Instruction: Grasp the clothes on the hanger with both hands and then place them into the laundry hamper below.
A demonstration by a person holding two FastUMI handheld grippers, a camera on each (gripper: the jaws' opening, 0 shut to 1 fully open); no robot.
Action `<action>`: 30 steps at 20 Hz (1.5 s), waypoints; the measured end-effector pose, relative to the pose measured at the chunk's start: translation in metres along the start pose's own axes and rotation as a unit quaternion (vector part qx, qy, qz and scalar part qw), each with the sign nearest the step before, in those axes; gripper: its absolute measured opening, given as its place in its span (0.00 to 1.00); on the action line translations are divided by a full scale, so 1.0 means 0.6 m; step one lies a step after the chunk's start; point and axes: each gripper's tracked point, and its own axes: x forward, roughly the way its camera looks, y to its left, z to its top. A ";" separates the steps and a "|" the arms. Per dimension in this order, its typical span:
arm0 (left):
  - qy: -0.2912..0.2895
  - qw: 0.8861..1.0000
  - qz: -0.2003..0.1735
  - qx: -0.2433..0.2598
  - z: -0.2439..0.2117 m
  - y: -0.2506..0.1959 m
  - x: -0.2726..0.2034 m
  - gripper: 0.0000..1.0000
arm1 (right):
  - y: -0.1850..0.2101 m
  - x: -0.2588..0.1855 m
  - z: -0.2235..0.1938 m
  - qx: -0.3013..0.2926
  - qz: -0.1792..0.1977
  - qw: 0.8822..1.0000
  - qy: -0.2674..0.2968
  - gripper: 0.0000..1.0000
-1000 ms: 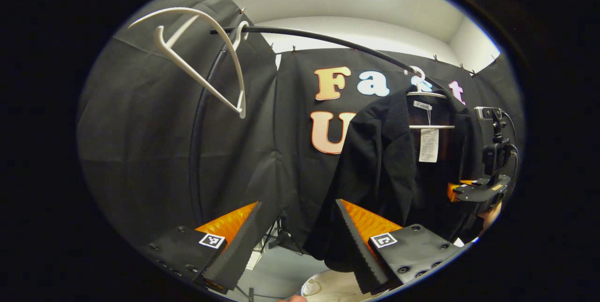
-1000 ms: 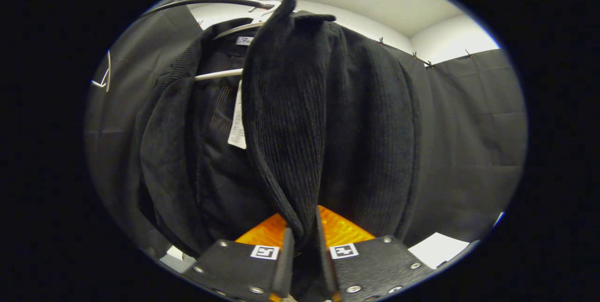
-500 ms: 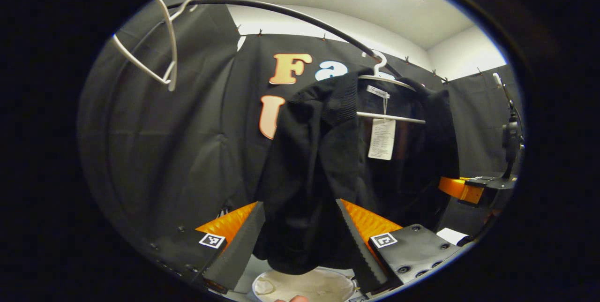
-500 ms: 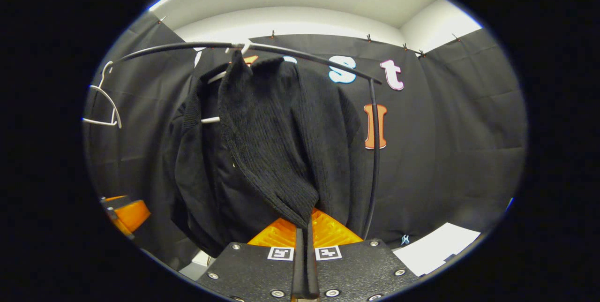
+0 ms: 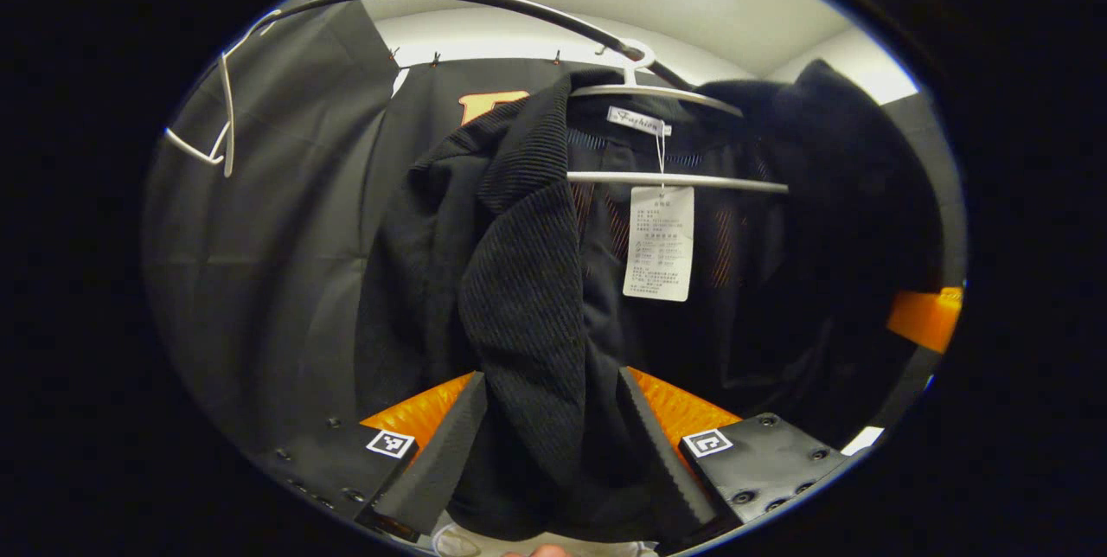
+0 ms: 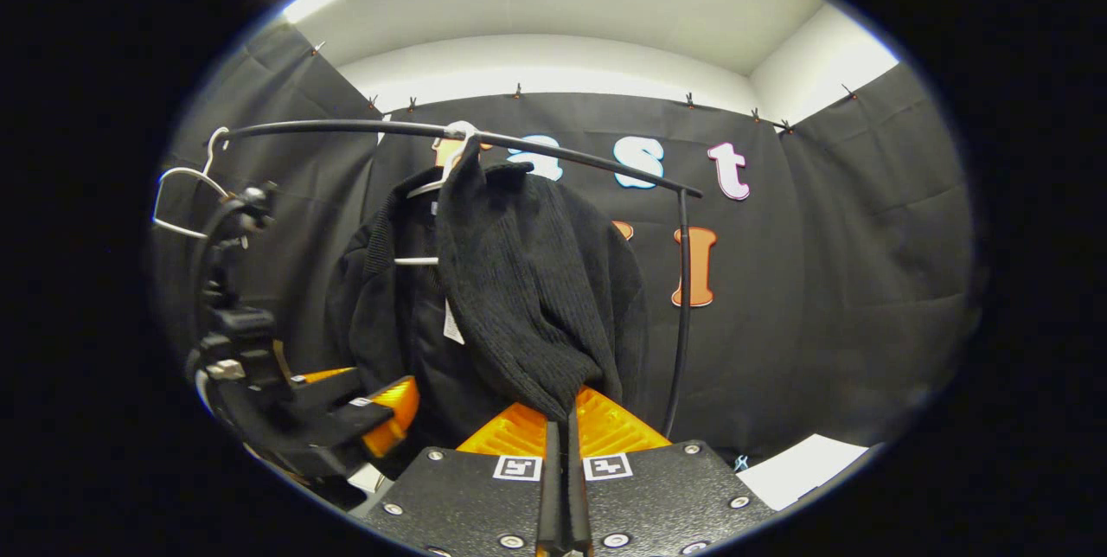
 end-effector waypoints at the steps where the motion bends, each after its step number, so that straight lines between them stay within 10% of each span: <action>1: -0.004 1.000 0.009 0.008 -0.004 0.001 0.011 1.00 | 0.000 -0.003 0.002 -0.001 0.002 1.000 -0.001 0.03; 9: -0.033 0.996 0.075 0.029 0.010 0.066 0.048 0.93 | 0.003 -0.004 0.002 -0.002 0.020 1.000 0.000 0.04; 16: -0.041 0.996 0.076 0.039 0.051 0.133 0.035 0.12 | -0.010 -0.005 0.016 -0.008 0.021 1.000 -0.017 0.04; 23: -0.101 0.988 0.098 0.067 0.198 0.202 -0.027 0.11 | -0.114 0.017 0.113 0.024 -0.024 0.998 -0.061 0.01; 30: -0.111 0.984 0.115 0.083 0.264 0.224 -0.061 0.11 | -0.240 0.105 0.300 -0.065 -0.089 0.986 -0.127 0.07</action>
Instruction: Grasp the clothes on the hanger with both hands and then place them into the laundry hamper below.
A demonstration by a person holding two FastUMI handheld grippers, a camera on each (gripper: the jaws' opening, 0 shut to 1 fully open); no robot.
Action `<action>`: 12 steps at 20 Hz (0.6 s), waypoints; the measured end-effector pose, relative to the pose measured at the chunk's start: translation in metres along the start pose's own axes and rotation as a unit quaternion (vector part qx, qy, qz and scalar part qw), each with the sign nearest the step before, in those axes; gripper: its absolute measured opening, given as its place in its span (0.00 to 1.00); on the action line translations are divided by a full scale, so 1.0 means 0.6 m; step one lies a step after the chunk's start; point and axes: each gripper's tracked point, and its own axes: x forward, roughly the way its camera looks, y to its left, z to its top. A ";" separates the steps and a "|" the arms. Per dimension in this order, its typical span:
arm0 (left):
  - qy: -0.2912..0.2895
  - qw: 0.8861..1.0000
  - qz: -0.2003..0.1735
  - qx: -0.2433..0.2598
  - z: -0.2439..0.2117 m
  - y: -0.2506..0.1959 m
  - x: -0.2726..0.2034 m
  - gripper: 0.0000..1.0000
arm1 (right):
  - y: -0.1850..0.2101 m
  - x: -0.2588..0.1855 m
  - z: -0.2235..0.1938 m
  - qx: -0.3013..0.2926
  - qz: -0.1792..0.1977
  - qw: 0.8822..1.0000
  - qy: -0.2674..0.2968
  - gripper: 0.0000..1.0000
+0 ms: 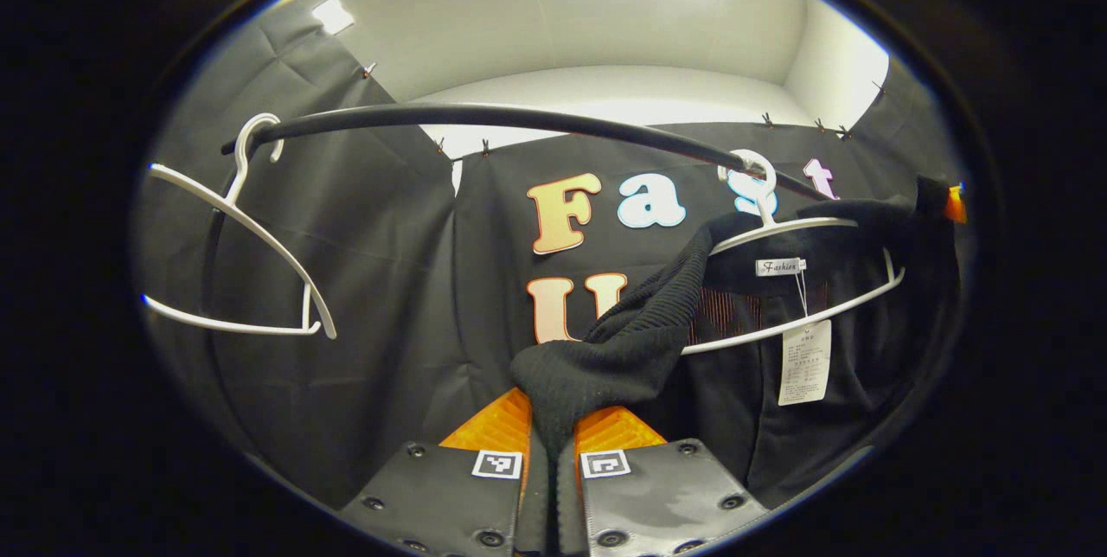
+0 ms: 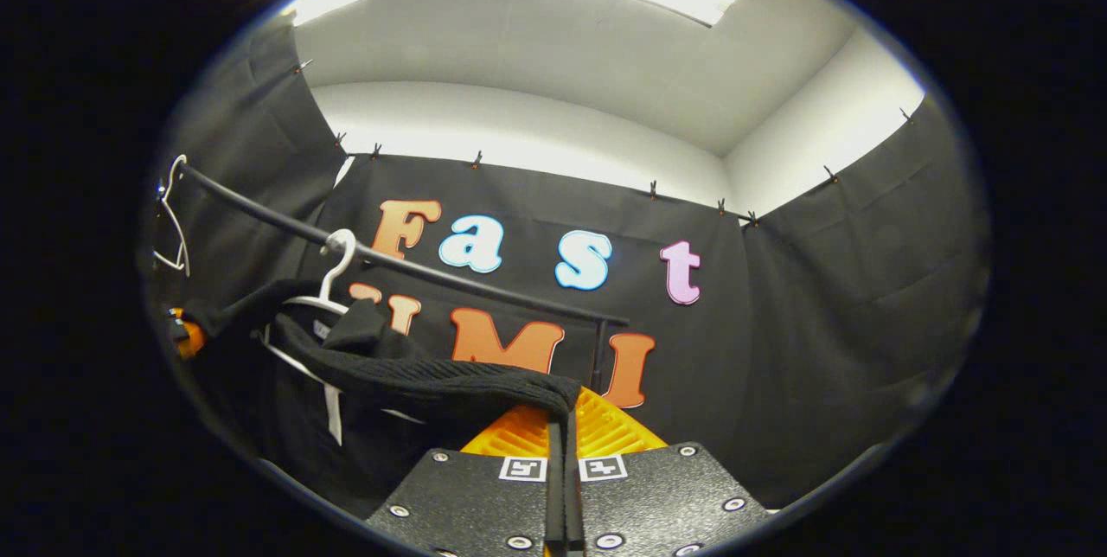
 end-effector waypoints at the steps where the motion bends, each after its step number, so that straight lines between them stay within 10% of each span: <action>1: 0.000 1.000 0.002 -0.001 0.000 0.004 -0.005 0.11 | -0.010 0.026 0.017 0.000 -0.006 1.000 -0.012 0.00; 6: 0.008 1.000 0.004 -0.006 -0.008 0.010 -0.007 0.11 | -0.032 0.134 0.014 -0.028 -0.014 0.999 -0.009 0.00; 12: 0.012 1.000 0.005 -0.006 -0.009 0.013 0.000 0.11 | 0.009 0.156 -0.176 -0.054 0.007 0.995 0.078 0.00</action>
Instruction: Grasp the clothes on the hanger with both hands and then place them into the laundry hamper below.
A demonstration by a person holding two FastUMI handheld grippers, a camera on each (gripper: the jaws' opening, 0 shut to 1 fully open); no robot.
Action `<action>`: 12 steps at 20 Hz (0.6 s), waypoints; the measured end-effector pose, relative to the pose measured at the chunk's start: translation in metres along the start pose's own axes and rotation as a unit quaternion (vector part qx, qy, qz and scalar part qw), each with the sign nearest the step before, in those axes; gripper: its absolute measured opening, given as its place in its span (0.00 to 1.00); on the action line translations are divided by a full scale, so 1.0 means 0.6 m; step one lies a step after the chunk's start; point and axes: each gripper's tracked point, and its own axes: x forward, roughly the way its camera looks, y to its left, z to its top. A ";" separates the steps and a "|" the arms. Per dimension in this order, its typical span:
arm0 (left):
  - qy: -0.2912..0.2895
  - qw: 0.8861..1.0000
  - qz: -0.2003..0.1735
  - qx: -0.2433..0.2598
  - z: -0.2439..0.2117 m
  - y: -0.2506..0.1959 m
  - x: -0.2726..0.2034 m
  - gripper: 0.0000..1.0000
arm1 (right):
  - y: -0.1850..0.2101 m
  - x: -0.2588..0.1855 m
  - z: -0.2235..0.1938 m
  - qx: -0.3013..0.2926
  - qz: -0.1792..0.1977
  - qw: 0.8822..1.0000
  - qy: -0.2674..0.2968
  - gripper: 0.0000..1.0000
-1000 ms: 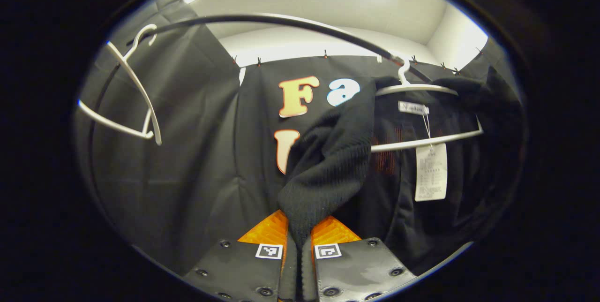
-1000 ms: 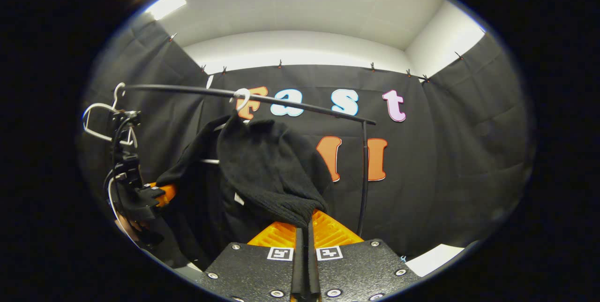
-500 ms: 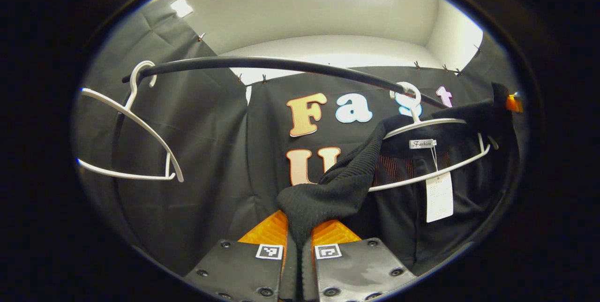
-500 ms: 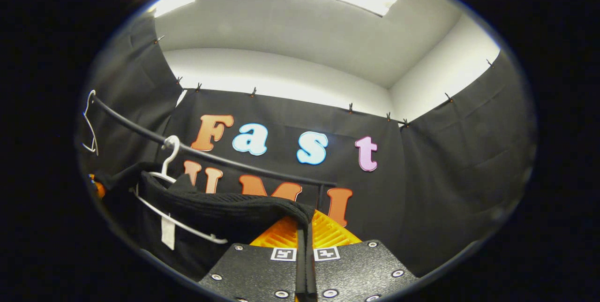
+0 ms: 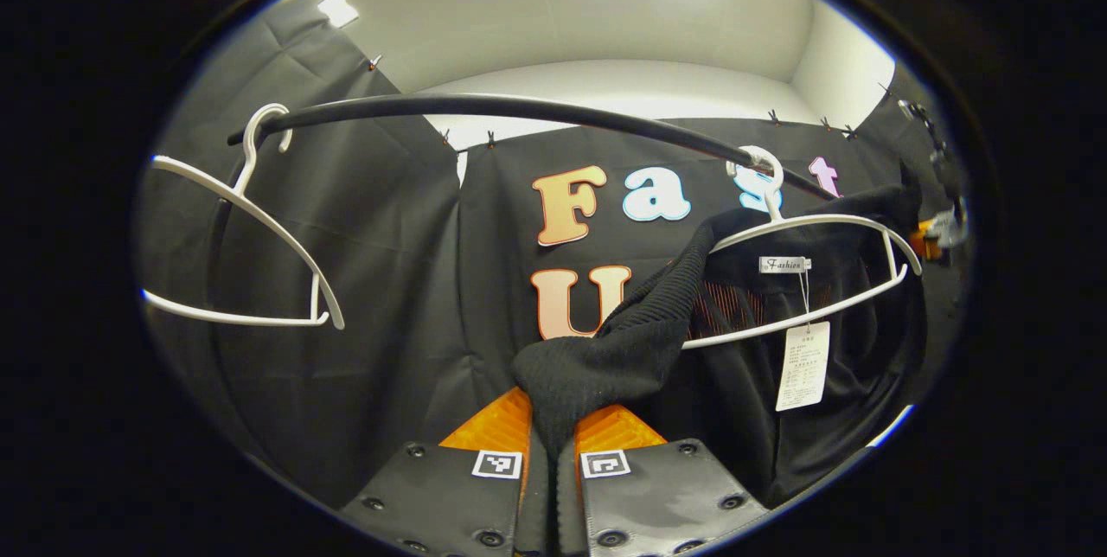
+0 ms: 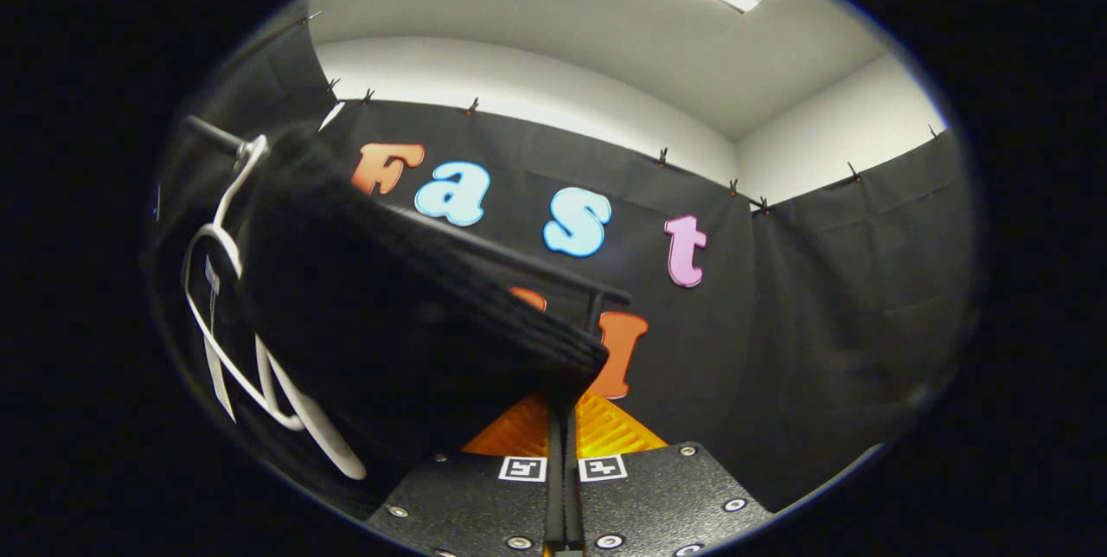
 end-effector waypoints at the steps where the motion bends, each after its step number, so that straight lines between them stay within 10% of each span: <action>1: 0.003 1.000 0.000 0.001 -0.002 -0.001 0.002 0.11 | 0.020 -0.008 -0.025 0.002 0.010 1.000 0.005 0.06; 12: -0.005 1.000 0.012 -0.004 0.005 0.020 0.054 0.11 | 0.244 -0.172 -0.080 0.075 0.124 0.989 0.019 0.00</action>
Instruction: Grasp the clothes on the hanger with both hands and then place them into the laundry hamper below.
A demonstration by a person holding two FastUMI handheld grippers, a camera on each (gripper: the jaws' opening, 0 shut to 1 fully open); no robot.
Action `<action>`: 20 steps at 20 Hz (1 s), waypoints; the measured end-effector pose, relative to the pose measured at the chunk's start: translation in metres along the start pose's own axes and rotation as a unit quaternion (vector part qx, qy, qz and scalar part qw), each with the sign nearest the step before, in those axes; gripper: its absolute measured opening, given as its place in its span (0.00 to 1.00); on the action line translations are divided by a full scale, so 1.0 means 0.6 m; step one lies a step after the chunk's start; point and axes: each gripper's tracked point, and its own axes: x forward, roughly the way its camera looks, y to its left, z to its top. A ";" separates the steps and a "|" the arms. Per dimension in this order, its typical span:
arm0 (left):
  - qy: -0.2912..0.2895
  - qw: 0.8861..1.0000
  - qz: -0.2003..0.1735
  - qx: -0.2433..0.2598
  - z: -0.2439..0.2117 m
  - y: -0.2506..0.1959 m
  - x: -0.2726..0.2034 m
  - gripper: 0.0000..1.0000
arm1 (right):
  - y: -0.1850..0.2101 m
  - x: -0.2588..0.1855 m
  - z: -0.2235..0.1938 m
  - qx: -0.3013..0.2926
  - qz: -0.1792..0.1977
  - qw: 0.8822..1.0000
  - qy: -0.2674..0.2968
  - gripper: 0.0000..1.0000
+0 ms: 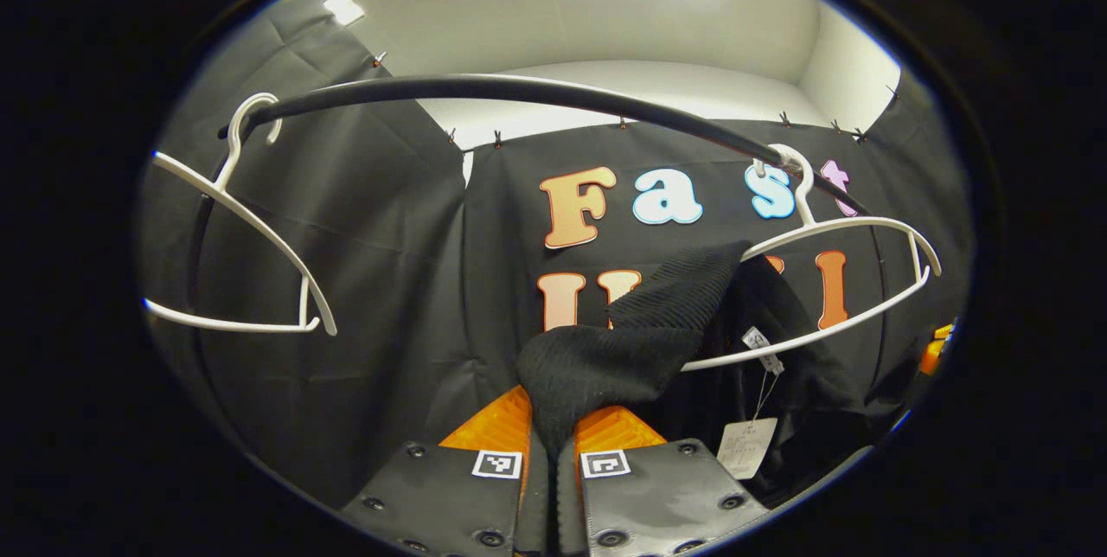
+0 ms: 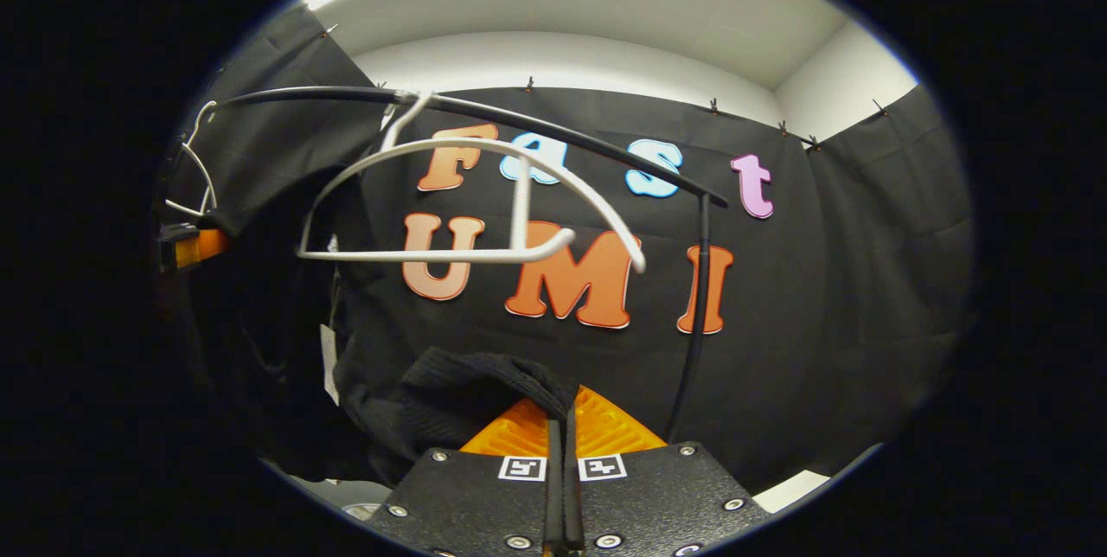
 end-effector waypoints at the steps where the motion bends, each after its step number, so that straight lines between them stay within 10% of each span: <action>1: -0.001 1.000 0.005 0.002 0.003 0.012 0.010 0.11 | 0.021 -0.008 0.004 0.002 0.012 1.000 -0.003 0.00; 14: 0.018 0.996 0.081 0.018 -0.035 0.139 0.087 0.10 | 0.131 -0.063 0.010 0.044 0.076 0.996 0.000 0.00; 20: 0.058 0.996 0.059 0.013 -0.087 0.128 0.016 0.10 | 0.161 -0.078 -0.017 0.059 0.088 0.994 0.021 0.00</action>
